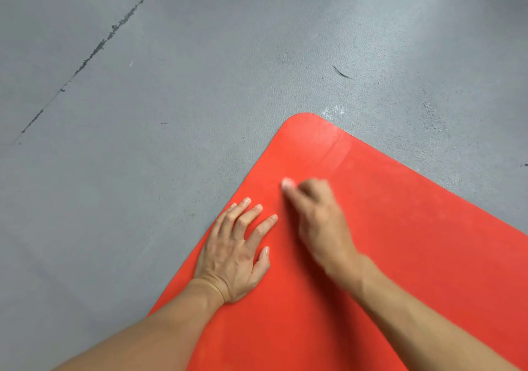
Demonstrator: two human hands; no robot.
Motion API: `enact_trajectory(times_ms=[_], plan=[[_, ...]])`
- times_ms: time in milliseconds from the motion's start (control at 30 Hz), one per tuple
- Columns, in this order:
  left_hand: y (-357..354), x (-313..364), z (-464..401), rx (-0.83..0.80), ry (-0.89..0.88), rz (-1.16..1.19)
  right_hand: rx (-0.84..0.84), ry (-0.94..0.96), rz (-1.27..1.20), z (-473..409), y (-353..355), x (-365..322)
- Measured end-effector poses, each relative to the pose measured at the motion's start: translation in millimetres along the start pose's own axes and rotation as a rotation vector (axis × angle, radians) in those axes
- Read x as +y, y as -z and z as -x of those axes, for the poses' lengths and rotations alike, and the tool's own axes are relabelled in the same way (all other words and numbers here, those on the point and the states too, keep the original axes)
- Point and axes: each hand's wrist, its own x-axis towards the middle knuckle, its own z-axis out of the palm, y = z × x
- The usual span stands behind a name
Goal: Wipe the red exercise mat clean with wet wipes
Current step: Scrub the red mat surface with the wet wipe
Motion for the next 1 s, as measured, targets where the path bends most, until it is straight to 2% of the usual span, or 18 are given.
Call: enact_trajectory(times_ms=[67,100,133,233,300,433,500,567,633,700,733,867,933,1000], plan=[[0.4,-0.2,-0.3,-0.006,-0.002,-0.008,-0.149,0.189,-0.03,8.8,7.8,-1.1],[0.3,-0.3,-0.1,-0.002,-0.002,-0.004,-0.139,0.221,0.003,-7.3,11.3,8.0],[-0.1,-0.8,0.0,0.005,0.0,0.004,-0.073,0.175,0.032,-28.2,11.5,18.1],[-0.7,0.1,1.5,0.008,0.004,0.024,0.202,-0.175,0.019,-94.0,3.0,39.4],[0.1,0.0,2.0,-0.004,0.005,0.013,0.196,-0.198,-0.053,-101.2,-18.8,15.6],[0.4,1.7,1.2,-0.002,0.024,-0.007,-0.175,0.249,-0.155,-56.3,-30.3,-26.0],[0.6,1.6,1.1,-0.001,0.014,0.002,-0.219,0.352,-0.085,-72.3,-21.1,-8.4],[0.2,0.3,1.0,0.003,0.007,0.01,-0.108,0.274,0.014,-102.4,-14.8,16.1],[0.0,-0.1,1.4,0.007,0.008,0.017,0.068,0.059,0.051,-127.2,-8.1,37.6],[0.9,-0.2,1.6,0.004,0.009,0.021,0.136,-0.088,0.034,-125.3,-10.6,33.0],[1.5,-0.1,1.1,0.0,0.006,0.019,0.126,-0.093,0.02,-114.0,-14.6,22.9],[2.2,1.1,0.1,-0.013,0.01,0.003,-0.112,0.192,-0.124,-44.1,-19.4,-15.6],[2.1,0.4,0.5,-0.014,0.01,0.007,-0.218,0.319,-0.107,-47.4,-12.0,-8.3],[1.5,0.2,1.4,-0.01,0.007,0.013,-0.17,0.328,-0.014,-74.8,-6.6,13.1]])
